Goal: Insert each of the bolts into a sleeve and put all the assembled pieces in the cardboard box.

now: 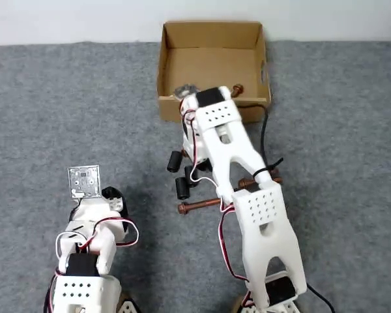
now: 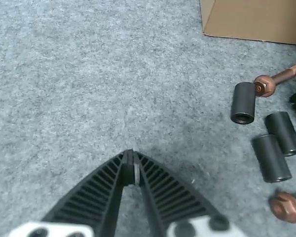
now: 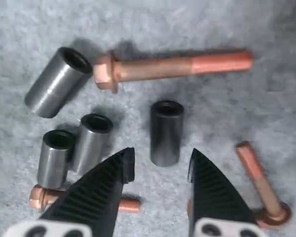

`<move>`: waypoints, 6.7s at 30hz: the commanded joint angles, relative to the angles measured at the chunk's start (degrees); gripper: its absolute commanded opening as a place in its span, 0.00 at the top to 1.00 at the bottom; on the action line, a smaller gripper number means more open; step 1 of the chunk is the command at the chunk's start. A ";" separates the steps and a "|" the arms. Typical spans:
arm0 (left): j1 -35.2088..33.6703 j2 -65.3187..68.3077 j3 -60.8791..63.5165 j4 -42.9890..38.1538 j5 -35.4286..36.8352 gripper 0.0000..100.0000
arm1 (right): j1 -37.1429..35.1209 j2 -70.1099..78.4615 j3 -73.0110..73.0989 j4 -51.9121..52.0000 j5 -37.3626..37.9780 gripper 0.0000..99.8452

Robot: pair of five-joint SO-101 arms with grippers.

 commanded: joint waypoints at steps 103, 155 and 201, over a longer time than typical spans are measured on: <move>27.69 62.59 -66.86 18.20 -21.10 0.99 | 47.78 -156.26 114.29 -14.20 -24.97 0.99; 42.37 157.27 -180.88 47.38 -45.89 0.86 | 47.69 -156.35 114.81 -14.20 -24.97 0.99; 44.57 160.26 -186.95 43.16 -57.93 0.87 | 47.69 -156.35 114.81 -14.20 -25.05 0.99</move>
